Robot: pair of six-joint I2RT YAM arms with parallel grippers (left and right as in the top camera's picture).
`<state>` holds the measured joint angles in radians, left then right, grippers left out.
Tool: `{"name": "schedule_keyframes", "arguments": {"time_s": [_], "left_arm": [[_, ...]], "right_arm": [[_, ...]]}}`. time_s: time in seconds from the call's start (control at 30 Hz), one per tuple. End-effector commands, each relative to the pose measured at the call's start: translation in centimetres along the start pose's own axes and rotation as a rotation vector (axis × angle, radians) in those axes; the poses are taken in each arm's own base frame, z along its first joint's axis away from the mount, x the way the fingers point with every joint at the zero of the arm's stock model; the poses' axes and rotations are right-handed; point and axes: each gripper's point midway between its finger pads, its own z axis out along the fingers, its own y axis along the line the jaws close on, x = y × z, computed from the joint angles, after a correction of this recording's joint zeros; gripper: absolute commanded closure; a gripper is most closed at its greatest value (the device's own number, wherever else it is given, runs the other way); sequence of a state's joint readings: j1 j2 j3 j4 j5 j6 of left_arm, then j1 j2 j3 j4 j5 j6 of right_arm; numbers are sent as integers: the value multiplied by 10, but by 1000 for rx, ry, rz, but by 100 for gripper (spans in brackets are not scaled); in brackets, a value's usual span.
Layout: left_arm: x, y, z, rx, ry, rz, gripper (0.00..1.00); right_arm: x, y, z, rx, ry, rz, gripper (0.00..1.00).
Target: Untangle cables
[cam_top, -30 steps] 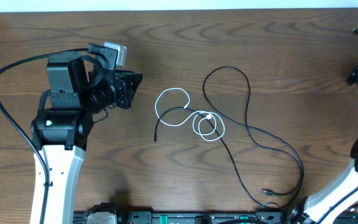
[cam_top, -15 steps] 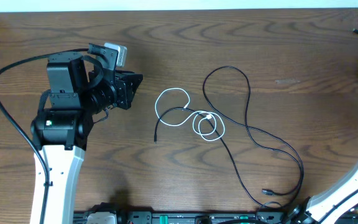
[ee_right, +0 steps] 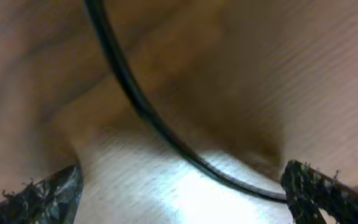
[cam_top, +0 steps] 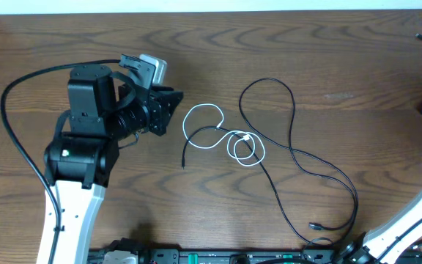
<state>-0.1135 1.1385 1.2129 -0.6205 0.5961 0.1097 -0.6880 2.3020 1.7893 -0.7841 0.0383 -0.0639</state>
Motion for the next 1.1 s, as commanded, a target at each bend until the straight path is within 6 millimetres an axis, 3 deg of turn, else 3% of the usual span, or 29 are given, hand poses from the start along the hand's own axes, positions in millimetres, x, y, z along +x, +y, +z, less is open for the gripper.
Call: {"name": "schedule_keyframes", "arguments": {"time_s": [0.0, 0.2, 0.27, 0.3, 0.37, 0.4, 0.43, 0.57, 0.7, 0.83, 1.07], "left_arm": [[-2, -7, -3, 6, -14, 36, 75], [-2, -8, -3, 9, -13, 38, 75], [-2, -8, -3, 9, -13, 37, 75], [-2, -8, -3, 9, -12, 37, 75], [-2, -8, -3, 9, -13, 37, 75], [-2, -8, -3, 9, -12, 37, 75], [-2, -8, -3, 9, -12, 37, 75], [-1, -8, -3, 9, -9, 35, 75], [0, -8, -3, 9, -6, 33, 75], [1, -8, -3, 10, 1, 29, 75], [2, -8, -3, 10, 4, 28, 75]], "right_arm": [[-2, -11, 8, 34, -4, -37, 1], [-4, -17, 9, 38, -13, -26, 9], [-2, -22, 9, 39, -6, -14, 16], [-1, -23, 9, 40, -3, -11, 23], [1, -26, 9, 39, 7, 3, 50], [2, -26, 9, 37, 11, 3, 68], [3, -26, 9, 36, 14, 9, 78], [6, -25, 9, 31, 24, 36, 98], [1, -9, 1, -65, 8, 64, 99], [-17, 2, -28, -147, -35, 112, 99], [-62, -5, -126, -157, -178, 167, 99]]}}
